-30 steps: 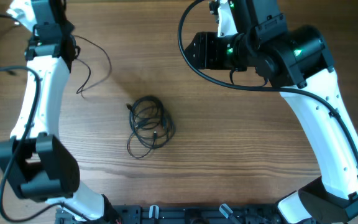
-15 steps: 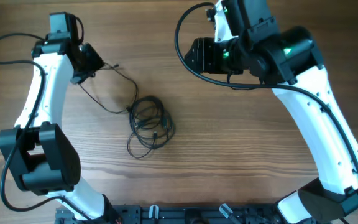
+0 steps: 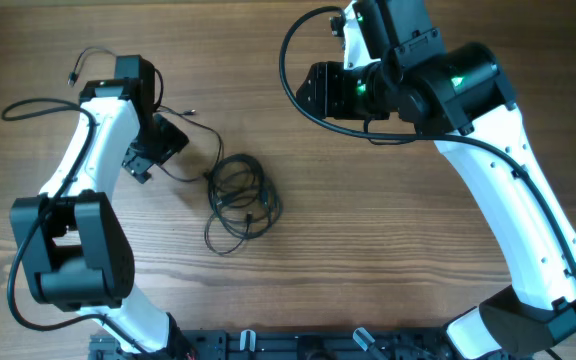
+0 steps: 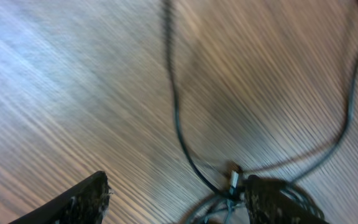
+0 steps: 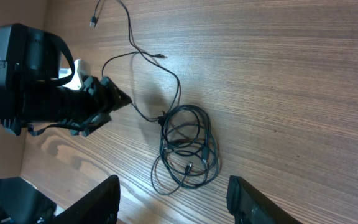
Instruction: Untangle cables
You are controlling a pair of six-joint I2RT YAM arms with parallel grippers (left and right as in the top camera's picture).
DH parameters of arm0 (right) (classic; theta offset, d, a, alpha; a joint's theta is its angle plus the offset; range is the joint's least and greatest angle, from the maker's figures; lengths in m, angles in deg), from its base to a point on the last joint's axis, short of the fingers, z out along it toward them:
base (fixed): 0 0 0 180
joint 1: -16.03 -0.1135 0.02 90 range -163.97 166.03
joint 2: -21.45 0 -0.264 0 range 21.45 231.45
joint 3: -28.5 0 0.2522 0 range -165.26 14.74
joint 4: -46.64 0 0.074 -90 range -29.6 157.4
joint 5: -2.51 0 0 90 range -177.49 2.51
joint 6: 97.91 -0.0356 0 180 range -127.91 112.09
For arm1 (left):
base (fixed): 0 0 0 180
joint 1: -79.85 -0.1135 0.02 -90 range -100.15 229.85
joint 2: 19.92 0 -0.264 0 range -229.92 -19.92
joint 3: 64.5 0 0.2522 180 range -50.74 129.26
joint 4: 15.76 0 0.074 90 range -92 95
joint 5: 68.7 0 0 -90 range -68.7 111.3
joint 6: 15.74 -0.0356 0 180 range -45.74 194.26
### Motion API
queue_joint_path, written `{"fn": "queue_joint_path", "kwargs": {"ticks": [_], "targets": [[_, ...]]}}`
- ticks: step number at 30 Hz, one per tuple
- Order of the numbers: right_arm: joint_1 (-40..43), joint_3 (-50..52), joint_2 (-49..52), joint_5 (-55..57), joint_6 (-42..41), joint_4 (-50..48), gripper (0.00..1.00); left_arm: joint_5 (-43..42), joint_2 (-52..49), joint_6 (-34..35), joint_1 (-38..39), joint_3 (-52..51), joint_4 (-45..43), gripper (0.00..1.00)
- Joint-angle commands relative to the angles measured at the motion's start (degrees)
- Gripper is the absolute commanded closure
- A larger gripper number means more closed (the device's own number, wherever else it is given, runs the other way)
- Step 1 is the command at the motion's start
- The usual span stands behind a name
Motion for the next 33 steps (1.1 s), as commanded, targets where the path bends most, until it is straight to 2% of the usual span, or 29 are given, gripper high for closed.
{"fn": "queue_joint_path", "kwargs": {"ticks": [1, 2, 6, 8, 9, 10, 11, 13, 14, 15, 18, 21, 24, 26, 29, 31, 33], "targets": [[0.00, 0.20, 0.63, 0.35, 0.15, -0.22, 0.43, 7.96, -0.46, 8.09, -1.51, -2.95, -2.89, 0.20], [0.00, 0.20, 0.63, 0.37, 0.17, -0.11, 0.43, 7.69, -0.46, 7.82, -1.79, -4.37, -5.42, 0.18], [0.00, 0.20, 0.63, 0.35, 0.15, -0.07, 0.43, 8.31, -0.46, 4.24, -1.81, -10.32, -15.45, 0.18], [0.00, 0.20, 0.63, 0.35, 0.15, -0.07, 0.43, 12.00, -0.46, 4.24, -1.92, -11.08, -18.53, 0.30], [0.00, 0.20, 0.63, 0.35, 0.13, -0.04, 0.43, 13.57, -0.46, 4.24, -2.03, -11.08, -19.74, 0.46], [0.00, 0.20, 0.63, 0.33, 0.13, 0.04, 0.43, 14.99, -0.46, 4.24, -2.19, -11.08, -20.92, 0.58], [0.00, 0.20, 0.63, 0.35, 0.11, 0.20, 0.43, 15.45, -0.46, 4.24, -2.47, -11.08, -22.14, 0.64], [0.00, 0.20, 0.61, 0.35, 0.11, 0.37, 0.43, 15.02, -0.46, 4.44, -3.08, -11.08, -22.97, 0.71], [0.00, 0.20, 0.63, 0.35, 0.11, 0.35, 0.42, 15.02, -0.48, 4.44, -3.30, -11.08, -22.99, 0.82], [0.00, 0.20, 0.63, 0.35, 0.11, 0.35, 0.42, 15.04, -0.55, 4.42, -3.30, -11.08, -23.08, 0.83], [0.00, 0.20, 0.63, 0.35, 0.15, 0.48, 0.42, 15.04, -0.81, 4.42, -3.30, -11.10, -23.80, 0.96], [0.00, 0.20, 0.63, 0.35, 0.13, 0.85, 0.42, 15.06, -0.81, 4.07, -3.30, -11.10, -25.42, 0.96], [0.00, 0.20, 0.63, 0.37, 0.17, 1.44, 0.42, 14.99, 0.37, -8.13, -3.30, -9.40, -31.98, 0.96], [0.00, 0.20, 0.63, 0.37, 0.17, 1.49, 0.42, 15.06, 2.29, -15.02, -3.30, -3.04, -33.46, 0.96], [0.00, 0.20, 0.63, 0.37, 0.17, 1.57, 0.42, 15.56, 3.43, -21.40, -3.85, 8.83, -35.87, 0.96], [0.00, 0.20, 0.63, 0.61, 0.22, 1.97, 0.42, 19.45, 3.43, -22.80, -5.22, 19.45, -36.48, 0.96], [0.00, 0.20, 0.63, 0.83, 0.20, 1.92, 0.42, 25.49, 3.43, -22.82, -5.97, 22.12, -38.07, 0.96]]}}
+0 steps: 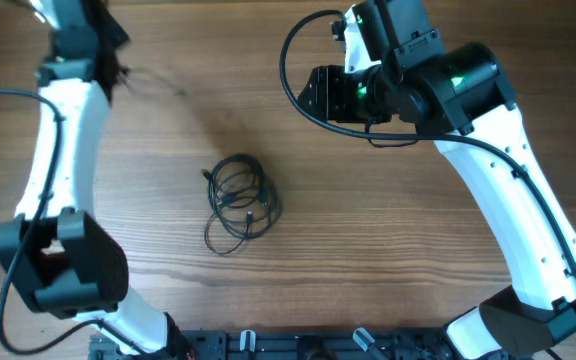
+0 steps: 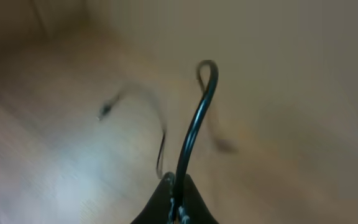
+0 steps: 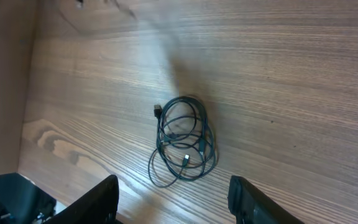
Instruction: Untangle cables
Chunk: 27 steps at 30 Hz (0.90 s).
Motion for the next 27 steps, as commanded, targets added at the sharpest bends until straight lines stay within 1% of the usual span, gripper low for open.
{"fn": "queue_joint_path", "kwargs": {"ticks": [1, 2, 4, 5, 6, 7, 8, 10, 11, 13, 15, 16, 18, 19, 20, 21, 24, 25, 26, 27], "targets": [[0.02, 0.11, 0.63, 0.79, 0.15, -0.02, 0.42, 9.64, 1.51, -3.13, -2.23, 4.55, -2.03, 0.96], [0.00, 0.11, 0.61, 0.79, 0.15, 0.02, 0.42, 8.96, -0.55, -3.10, -3.08, 4.37, -1.97, 0.96], [0.00, 0.11, 0.63, 0.76, 0.15, 0.13, 0.42, 8.94, -4.66, -2.91, -4.33, 4.31, -1.38, 0.87], [0.00, 0.11, 0.63, 0.76, 0.13, 0.46, 0.42, 8.96, -7.32, -2.91, -5.07, 4.28, -0.92, 0.79], [0.00, 0.11, 0.61, 0.76, 0.15, 0.92, 0.42, 8.94, -9.92, -2.91, -5.84, 4.28, 0.04, 0.59], [0.00, 0.11, 0.63, 0.76, 0.15, 1.38, 0.42, 8.94, -12.57, -2.93, -6.58, 4.28, 1.53, 0.28], [0.00, 0.11, 0.63, 0.76, 0.15, 1.73, 0.42, 8.96, -14.80, -2.93, -7.37, 4.28, 3.63, 0.16], [0.00, 0.11, 0.63, 0.76, 0.13, 1.73, 0.42, 6.58, -17.42, -2.84, -8.61, 4.28, 6.71, 0.09], [0.00, 0.11, 0.63, 0.76, 0.13, 1.62, 0.42, 3.82, -17.73, -2.84, -9.07, 4.28, 7.80, 0.05], [0.00, 0.11, 0.63, 0.76, 0.13, 1.46, 0.42, -3.02, -17.03, -2.86, -9.70, 4.31, 8.92, 0.05], [0.00, 0.11, 0.63, 0.76, 0.15, 1.46, 0.41, -5.62, -14.97, -2.71, -9.64, 4.31, 9.97, 0.04], [0.00, 0.11, 0.63, 0.79, 0.13, 1.44, 0.41, -5.92, -13.55, -1.11, -9.44, 4.31, 11.63, 0.02], [0.00, 0.11, 0.61, 0.79, 0.13, 1.03, 0.40, -6.25, -10.64, 4.07, -9.33, 4.31, 16.06, 0.00], [0.00, 0.11, 0.63, 0.76, 0.13, 0.72, 0.40, -7.58, -9.03, 7.91, -9.35, 4.31, 19.15, 0.00], [0.00, 0.11, 0.63, 0.79, 0.13, 0.52, 0.39, -9.33, -7.96, 10.03, -9.35, 4.31, 21.90, 0.00], [0.00, 0.11, 0.63, 0.79, 0.13, 0.42, 0.39, -13.40, -6.62, 14.62, -9.35, 4.31, 27.63, 0.00], [0.00, 0.15, 0.63, 0.76, 0.13, 0.02, 0.39, -19.34, -6.49, 20.83, -8.92, 3.50, 36.96, 0.00], [0.00, 0.15, 0.63, 0.76, 0.11, -0.11, 0.39, -19.61, -6.54, 24.28, -8.39, 1.05, 38.45, 0.00], [0.00, 0.15, 0.63, 0.76, 0.09, -0.22, 0.39, -19.61, -6.54, 27.76, -7.96, -1.36, 37.97, 0.00], [0.00, 0.15, 0.63, 0.74, -0.02, -0.20, 0.39, -19.61, -6.56, 32.76, -7.63, -4.63, 36.41, 0.00]]}}
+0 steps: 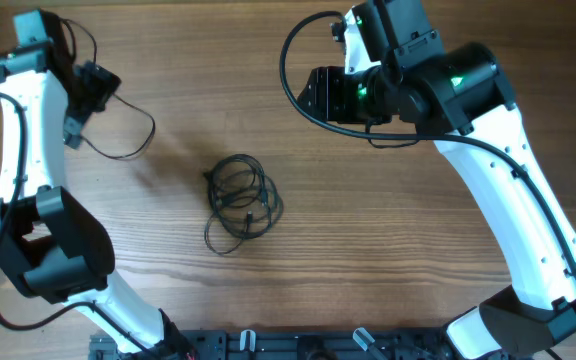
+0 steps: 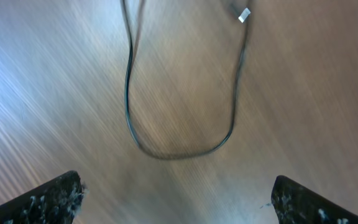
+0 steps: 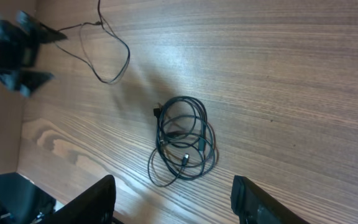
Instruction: Untangle cables
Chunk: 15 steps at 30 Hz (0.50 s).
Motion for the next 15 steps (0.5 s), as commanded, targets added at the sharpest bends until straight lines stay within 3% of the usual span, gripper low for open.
{"fn": "queue_joint_path", "kwargs": {"ticks": [1, 3, 9, 15], "targets": [[0.00, 0.13, 0.63, 0.70, 0.02, -0.22, 0.39, -3.48, -0.07, 17.29, 1.53, -9.35, -2.71, 0.00], [0.00, 0.13, 0.63, 0.72, 0.02, 0.09, 0.39, -5.64, -0.07, 21.77, 1.92, -14.97, -7.37, 0.00], [0.00, 0.15, 0.63, 0.72, 0.00, 0.15, 0.38, -6.82, -0.11, 21.84, 2.21, -25.73, -22.10, 0.04], [0.00, 0.20, 0.63, 0.74, 0.02, 0.09, 0.38, 4.26, -2.86, 21.81, 3.85, -25.94, -26.03, 0.13]]}}
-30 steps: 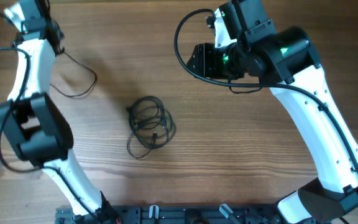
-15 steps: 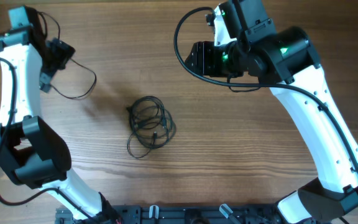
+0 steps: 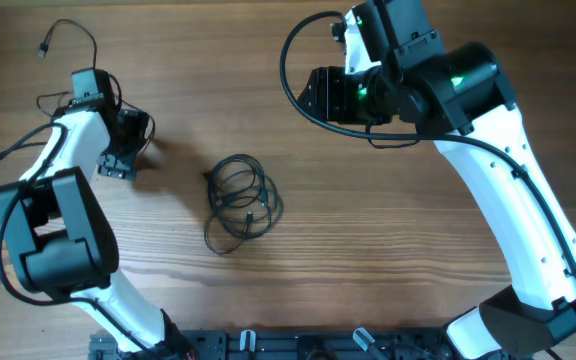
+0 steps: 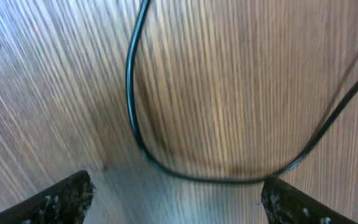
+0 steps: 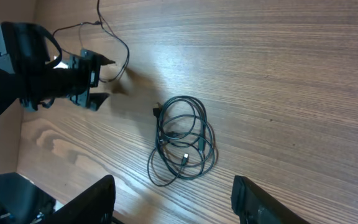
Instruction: Untangle cables
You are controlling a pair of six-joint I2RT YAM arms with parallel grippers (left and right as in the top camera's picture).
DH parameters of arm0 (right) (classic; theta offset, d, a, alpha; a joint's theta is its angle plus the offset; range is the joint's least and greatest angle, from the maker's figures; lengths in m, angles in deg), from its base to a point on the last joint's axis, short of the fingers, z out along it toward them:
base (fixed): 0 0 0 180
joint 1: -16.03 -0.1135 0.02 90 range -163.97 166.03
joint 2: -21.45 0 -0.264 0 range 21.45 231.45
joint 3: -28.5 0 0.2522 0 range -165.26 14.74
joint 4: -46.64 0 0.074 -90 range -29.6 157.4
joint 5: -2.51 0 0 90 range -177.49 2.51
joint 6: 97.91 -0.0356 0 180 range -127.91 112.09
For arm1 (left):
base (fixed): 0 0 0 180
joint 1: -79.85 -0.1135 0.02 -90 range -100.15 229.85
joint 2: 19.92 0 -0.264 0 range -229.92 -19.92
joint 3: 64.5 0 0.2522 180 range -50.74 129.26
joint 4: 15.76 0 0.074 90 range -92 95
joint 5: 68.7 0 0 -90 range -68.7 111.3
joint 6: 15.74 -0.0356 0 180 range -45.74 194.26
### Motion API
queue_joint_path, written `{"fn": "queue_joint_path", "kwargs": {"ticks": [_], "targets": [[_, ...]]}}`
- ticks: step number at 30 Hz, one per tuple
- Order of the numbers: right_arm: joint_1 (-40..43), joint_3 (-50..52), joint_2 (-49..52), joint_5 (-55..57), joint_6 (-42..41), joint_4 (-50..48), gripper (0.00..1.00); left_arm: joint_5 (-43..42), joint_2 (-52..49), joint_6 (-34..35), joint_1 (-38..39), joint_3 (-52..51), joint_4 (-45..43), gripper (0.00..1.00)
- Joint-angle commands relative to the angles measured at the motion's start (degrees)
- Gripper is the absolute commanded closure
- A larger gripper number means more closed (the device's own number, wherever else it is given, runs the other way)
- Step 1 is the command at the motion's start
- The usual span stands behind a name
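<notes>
A black cable coil (image 3: 240, 200) lies mid-table, also in the right wrist view as the coil (image 5: 182, 146). A separate thin black cable (image 3: 68, 22) lies at the upper left; its loop (image 4: 143, 143) curves across the wood just ahead of my left gripper (image 4: 176, 199). That left gripper (image 3: 120, 155) sits low over the loop, open, with nothing between its fingers. My right gripper (image 5: 173, 199) hangs high over the table, open and empty, its body (image 3: 320, 92) up at the back centre.
The wooden table (image 3: 388, 260) carries only the two cables. The left arm (image 5: 36, 68) lies along the table's left side. The robot base rail (image 3: 298, 345) runs along the front edge.
My left gripper has come down and toward the table's middle, and is now close over the loose cable's loop, still open. The coil, the loose cable and the right arm have not moved.
My left gripper stood open beside the coil, with a thin cable still running into the coil. Then it was shut on that cable, far at the upper left, the coil left alone. Then it was open with the cable lying apart, and now it hovers low over it.
</notes>
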Motion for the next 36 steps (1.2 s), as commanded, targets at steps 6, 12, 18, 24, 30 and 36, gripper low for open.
{"fn": "queue_joint_path", "kwargs": {"ticks": [6, 12, 18, 24, 30, 36], "targets": [[0.00, 0.20, 0.63, 0.72, 0.13, -0.15, 0.38, 10.05, -3.28, 0.72, 3.54, -0.37, -1.90, 0.23], [0.00, 0.20, 0.63, 0.72, 0.15, -0.11, 0.38, 14.14, -6.95, 0.24, 3.69, -0.37, -1.31, 0.38], [0.00, 0.24, 0.63, 0.72, 0.20, -0.13, 0.38, 15.78, -9.73, -1.22, 3.69, -0.37, -0.04, 0.74], [0.00, 0.24, 0.63, 0.72, 0.17, -0.09, 0.38, 13.53, -9.70, -1.25, 3.69, -0.37, 0.04, 0.96], [0.00, 0.24, 0.63, 0.72, 0.17, 0.35, 0.38, 13.60, -4.02, -13.70, 2.84, 5.18, -0.50, 0.96], [0.00, 0.24, 0.66, 0.74, 0.17, -0.74, 0.38, 8.15, 8.24, -39.98, 5.09, 20.35, -7.96, 0.96]]}}
